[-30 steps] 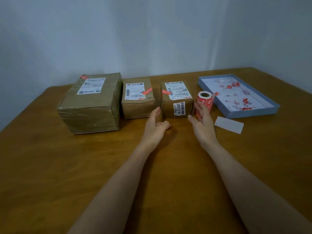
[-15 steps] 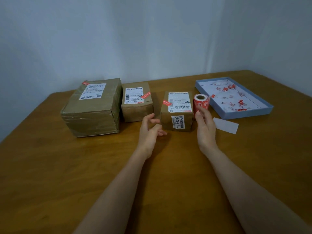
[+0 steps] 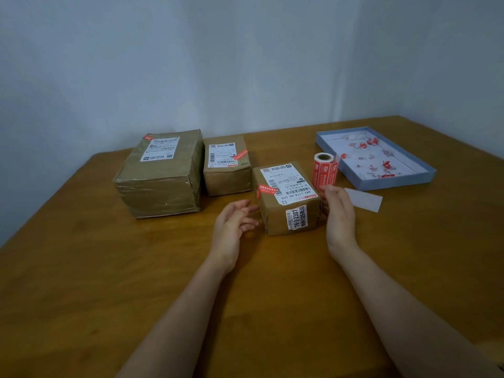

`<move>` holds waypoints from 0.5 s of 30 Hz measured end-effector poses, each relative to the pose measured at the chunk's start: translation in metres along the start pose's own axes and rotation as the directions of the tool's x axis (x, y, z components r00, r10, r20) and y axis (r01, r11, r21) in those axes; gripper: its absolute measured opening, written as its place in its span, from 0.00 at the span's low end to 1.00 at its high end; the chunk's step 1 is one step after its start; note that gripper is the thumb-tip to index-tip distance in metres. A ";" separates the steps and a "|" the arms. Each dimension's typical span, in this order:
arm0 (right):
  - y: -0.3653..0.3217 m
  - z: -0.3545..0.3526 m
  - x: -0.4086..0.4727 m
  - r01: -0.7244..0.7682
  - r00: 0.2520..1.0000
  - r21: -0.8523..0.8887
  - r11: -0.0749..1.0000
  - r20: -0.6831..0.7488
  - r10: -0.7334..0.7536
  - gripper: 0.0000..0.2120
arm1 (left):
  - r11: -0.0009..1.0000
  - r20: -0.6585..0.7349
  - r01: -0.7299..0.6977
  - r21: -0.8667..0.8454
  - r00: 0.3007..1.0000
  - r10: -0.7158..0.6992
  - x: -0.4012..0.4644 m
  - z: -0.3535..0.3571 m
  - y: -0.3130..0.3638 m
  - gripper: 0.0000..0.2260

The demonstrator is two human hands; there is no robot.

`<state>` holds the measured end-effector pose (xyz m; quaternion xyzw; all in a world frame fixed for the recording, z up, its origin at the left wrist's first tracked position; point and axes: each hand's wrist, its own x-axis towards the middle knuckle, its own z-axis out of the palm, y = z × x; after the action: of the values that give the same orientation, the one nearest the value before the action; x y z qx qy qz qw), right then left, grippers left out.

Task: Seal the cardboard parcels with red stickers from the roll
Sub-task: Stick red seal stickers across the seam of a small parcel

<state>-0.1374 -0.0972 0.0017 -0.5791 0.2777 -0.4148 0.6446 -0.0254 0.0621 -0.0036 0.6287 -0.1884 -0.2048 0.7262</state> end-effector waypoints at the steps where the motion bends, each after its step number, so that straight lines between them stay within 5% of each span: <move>1: 0.000 0.001 -0.002 0.011 1.000 -0.017 1.000 0.020 -0.010 0.08 | 1.000 0.028 -0.001 0.007 1.000 0.000 -0.002 0.000 0.000 0.10; 9: -0.003 -0.001 -0.002 -0.017 0.999 -0.052 0.999 0.043 0.019 0.12 | 0.994 0.112 -0.068 0.081 0.992 0.059 -0.014 -0.004 0.002 0.11; 15: -0.002 0.000 0.006 -0.009 1.000 -0.046 0.999 -0.008 0.009 0.11 | 0.982 -0.182 -0.158 0.101 0.968 0.175 -0.013 -0.005 0.003 0.07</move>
<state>-0.1348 -0.1021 0.0048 -0.5908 0.2923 -0.4078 0.6318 -0.0337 0.0735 -0.0015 0.6580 -0.1789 -0.0736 0.7278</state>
